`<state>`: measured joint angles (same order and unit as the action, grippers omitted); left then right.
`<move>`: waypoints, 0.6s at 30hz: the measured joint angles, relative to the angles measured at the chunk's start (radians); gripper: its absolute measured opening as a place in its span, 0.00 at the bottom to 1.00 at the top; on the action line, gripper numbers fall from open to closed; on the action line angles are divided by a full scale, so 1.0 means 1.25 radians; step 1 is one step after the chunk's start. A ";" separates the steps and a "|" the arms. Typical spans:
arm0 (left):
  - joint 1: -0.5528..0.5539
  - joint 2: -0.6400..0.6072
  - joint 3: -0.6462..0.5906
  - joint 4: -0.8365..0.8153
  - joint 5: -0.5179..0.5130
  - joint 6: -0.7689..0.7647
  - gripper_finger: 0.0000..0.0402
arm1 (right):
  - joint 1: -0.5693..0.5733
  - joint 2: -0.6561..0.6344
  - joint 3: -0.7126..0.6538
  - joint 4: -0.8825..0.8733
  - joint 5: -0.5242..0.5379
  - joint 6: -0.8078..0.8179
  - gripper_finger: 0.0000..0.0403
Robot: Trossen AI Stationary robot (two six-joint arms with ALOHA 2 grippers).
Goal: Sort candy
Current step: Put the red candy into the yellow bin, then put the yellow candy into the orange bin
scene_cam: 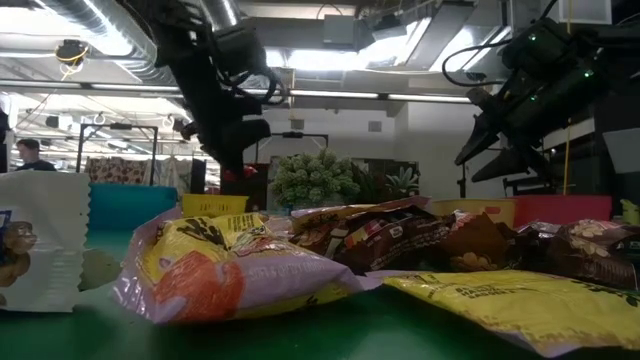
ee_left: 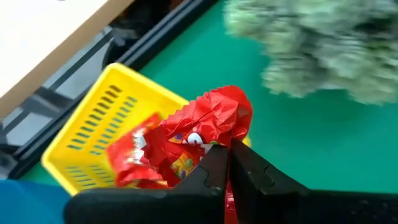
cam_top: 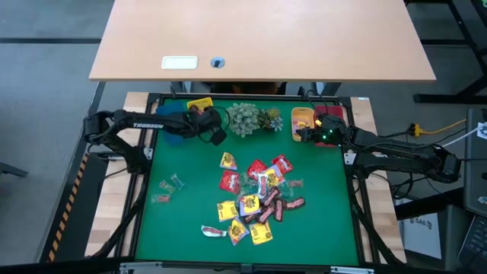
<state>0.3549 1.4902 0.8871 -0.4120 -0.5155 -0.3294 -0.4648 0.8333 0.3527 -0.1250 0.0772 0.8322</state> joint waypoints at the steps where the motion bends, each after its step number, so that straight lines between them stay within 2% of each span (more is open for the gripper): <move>1: 0.010 0.000 0.000 0.000 0.001 0.000 0.00 | 0.000 0.000 0.000 0.000 0.000 0.000 0.51; 6: 0.040 0.000 0.000 0.000 0.002 0.000 0.05 | 0.000 0.000 0.000 0.000 0.000 0.000 0.51; 14: 0.064 0.000 0.000 0.000 0.001 0.000 0.26 | 0.000 0.000 0.000 0.000 0.000 0.000 0.51; 18: 0.064 0.000 0.000 0.001 0.002 0.000 0.33 | 0.000 0.000 0.000 0.000 0.000 0.000 0.51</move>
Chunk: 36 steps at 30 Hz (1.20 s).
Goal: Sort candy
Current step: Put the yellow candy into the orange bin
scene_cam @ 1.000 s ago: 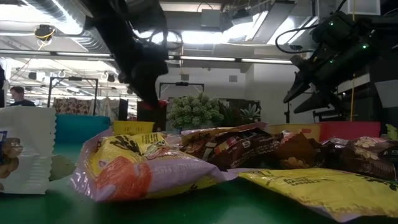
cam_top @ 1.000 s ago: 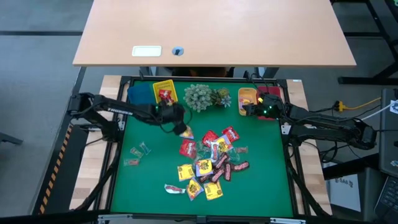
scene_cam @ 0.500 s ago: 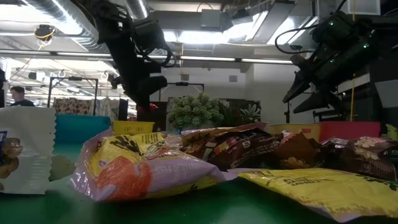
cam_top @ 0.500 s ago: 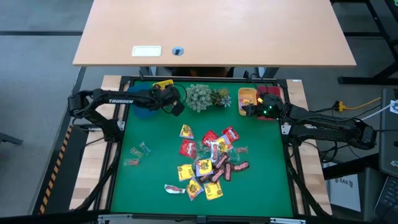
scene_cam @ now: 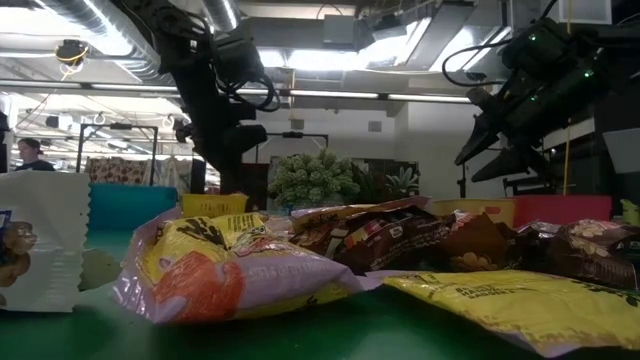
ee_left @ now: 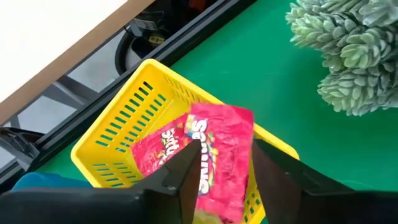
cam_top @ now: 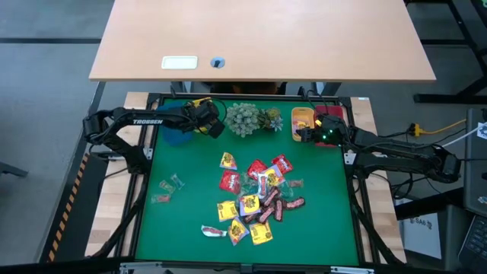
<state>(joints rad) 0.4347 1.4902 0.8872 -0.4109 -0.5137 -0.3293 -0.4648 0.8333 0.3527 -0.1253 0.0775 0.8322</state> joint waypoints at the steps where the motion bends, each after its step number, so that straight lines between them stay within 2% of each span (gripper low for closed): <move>1: 0.000 0.000 0.000 0.000 0.004 0.000 0.34 | 0.000 0.000 0.000 0.000 0.000 0.000 0.51; 10: -0.044 0.000 0.000 0.002 0.151 0.000 0.37 | 0.000 0.000 0.000 -0.001 0.000 0.000 0.51; 20: -0.168 0.003 0.000 0.003 0.280 0.001 0.37 | 0.000 0.000 0.000 -0.005 0.000 0.000 0.51; 28: -0.274 0.022 -0.075 0.135 0.272 0.071 0.37 | 0.000 0.000 0.000 -0.003 0.000 0.000 0.51; 36: -0.289 0.023 -0.149 0.238 0.206 0.056 0.37 | 0.000 0.000 0.000 -0.003 0.000 0.000 0.51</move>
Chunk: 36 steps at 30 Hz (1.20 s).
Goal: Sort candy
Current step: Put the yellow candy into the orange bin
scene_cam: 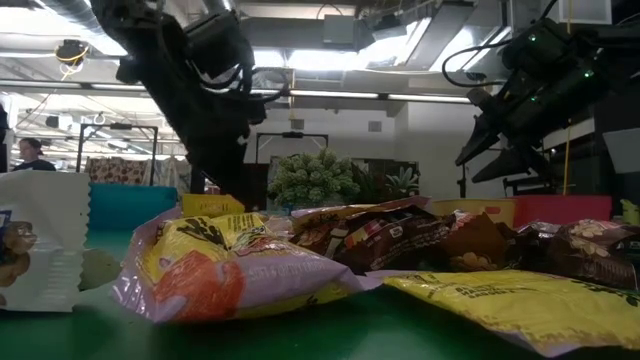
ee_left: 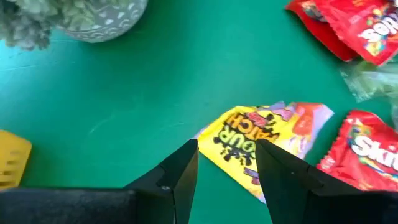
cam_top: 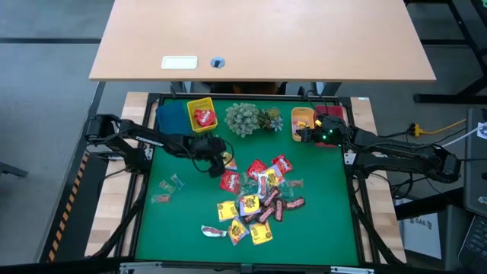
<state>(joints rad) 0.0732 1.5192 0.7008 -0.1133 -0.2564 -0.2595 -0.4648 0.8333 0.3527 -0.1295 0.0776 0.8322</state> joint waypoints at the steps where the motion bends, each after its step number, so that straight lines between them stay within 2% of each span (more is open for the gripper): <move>1: 0.001 0.000 -0.009 0.010 -0.001 0.000 0.37 | 0.000 0.000 0.000 0.000 0.000 0.000 0.51; 17: 0.001 0.000 -0.117 0.208 -0.001 -0.034 0.37 | 0.000 0.000 0.000 -0.001 0.000 0.000 0.51; 24: 0.001 0.000 -0.135 0.214 -0.009 -0.042 0.37 | 0.000 0.000 0.000 -0.001 0.000 0.000 0.51; 36: 0.001 0.094 -0.134 0.300 -0.011 -0.045 0.36 | 0.000 0.000 0.000 0.000 -0.002 0.000 0.51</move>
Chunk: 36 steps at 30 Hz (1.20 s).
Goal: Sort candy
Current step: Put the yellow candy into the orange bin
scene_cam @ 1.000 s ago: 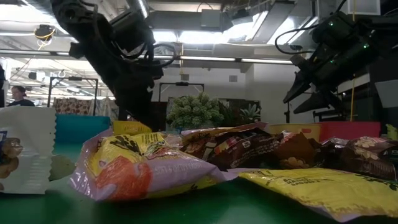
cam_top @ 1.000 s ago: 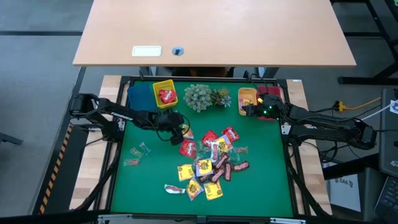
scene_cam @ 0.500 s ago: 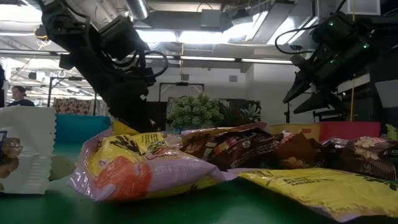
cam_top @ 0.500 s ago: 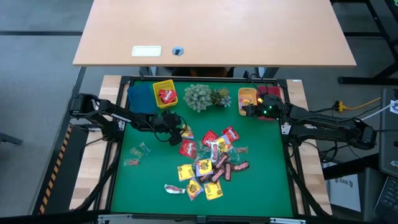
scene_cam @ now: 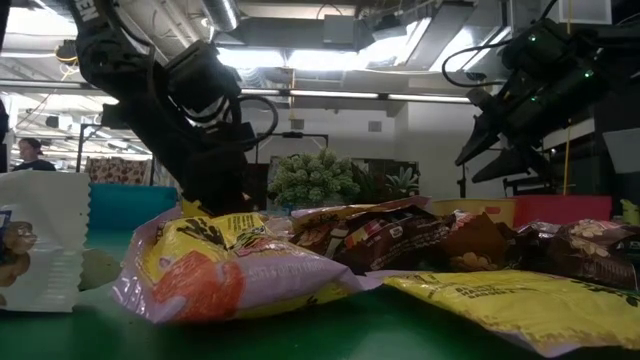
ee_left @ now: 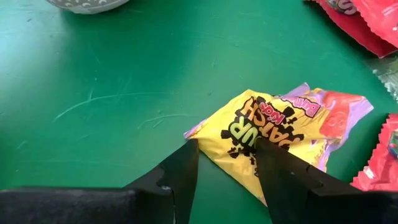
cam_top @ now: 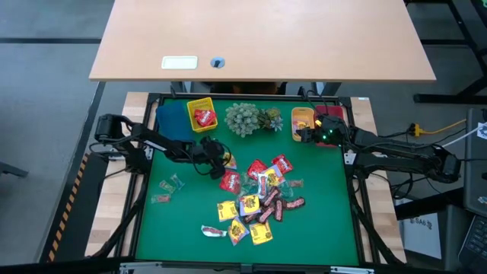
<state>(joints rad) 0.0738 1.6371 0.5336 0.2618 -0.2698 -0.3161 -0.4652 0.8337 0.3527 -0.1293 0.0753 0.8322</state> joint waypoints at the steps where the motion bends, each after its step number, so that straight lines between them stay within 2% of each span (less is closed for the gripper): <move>1: 0.000 0.001 0.000 0.000 0.000 0.000 0.36 | 0.000 0.000 0.000 -0.001 0.000 0.000 0.51; 8: 0.000 0.002 0.000 0.000 0.002 0.001 0.24 | 0.000 0.000 0.000 0.003 -0.006 0.000 0.51; 17: -0.001 0.004 -0.001 0.028 0.000 0.001 0.02 | 0.000 0.000 0.024 0.024 -0.100 0.000 0.51; 22: 0.000 0.005 0.016 0.033 0.001 -0.036 0.01 | 0.000 0.000 0.074 0.028 -0.204 0.014 0.51; 29: -0.002 0.005 0.084 0.041 0.013 -0.060 0.01 | 0.001 0.000 0.085 0.142 -0.381 0.029 0.51; 32: -0.005 0.005 0.121 0.041 0.019 -0.061 0.00 | 0.001 0.000 0.085 0.151 -0.402 0.037 0.51; 36: -0.012 0.005 0.175 0.043 0.014 -0.060 0.00 | 0.004 0.005 0.085 0.150 -0.404 0.111 0.51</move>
<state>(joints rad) 0.0582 1.6436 0.7519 0.3160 -0.2520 -0.3912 -0.4604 0.8400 0.4584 0.0586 -0.4298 0.9714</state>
